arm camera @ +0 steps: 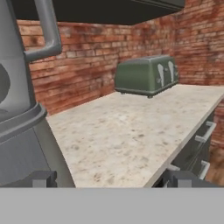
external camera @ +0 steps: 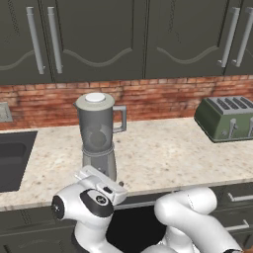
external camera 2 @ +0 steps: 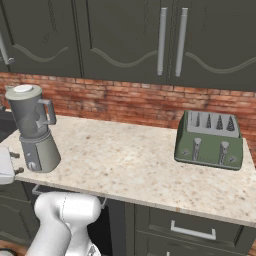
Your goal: Grab the garlic and lime from the fridge, place them in the blender, close the lid, and turn on the blender to create a marinade.
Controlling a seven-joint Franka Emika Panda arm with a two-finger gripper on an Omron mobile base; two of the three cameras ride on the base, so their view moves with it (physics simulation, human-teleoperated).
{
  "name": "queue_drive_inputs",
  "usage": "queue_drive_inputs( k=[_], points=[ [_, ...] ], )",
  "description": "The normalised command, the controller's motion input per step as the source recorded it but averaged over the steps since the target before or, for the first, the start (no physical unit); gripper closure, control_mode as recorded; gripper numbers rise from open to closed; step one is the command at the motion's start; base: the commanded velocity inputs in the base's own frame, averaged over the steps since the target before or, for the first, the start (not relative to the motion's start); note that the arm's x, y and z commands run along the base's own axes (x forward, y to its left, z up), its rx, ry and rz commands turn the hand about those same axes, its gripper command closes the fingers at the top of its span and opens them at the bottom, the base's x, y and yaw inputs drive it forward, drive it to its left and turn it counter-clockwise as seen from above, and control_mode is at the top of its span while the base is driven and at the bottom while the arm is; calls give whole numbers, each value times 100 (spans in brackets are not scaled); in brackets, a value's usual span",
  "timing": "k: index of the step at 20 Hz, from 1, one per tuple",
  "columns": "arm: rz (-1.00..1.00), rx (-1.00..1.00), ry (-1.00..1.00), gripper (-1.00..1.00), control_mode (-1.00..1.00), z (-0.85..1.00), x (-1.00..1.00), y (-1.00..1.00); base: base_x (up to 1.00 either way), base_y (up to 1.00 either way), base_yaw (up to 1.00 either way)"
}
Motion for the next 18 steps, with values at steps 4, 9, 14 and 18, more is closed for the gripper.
queue_drive_inputs(
  k=[4,9,14,18],
  points=[
    [-3,0,-6,-100,-100,-30,16,0,0,0,0],
    [-1,0,-7,-100,-100,-7,19,0,0,0,0],
    [0,0,-5,-100,-100,-14,26,0,0,0,0],
    [0,0,-2,-100,-100,-24,25,0,0,0,0]
  ],
)
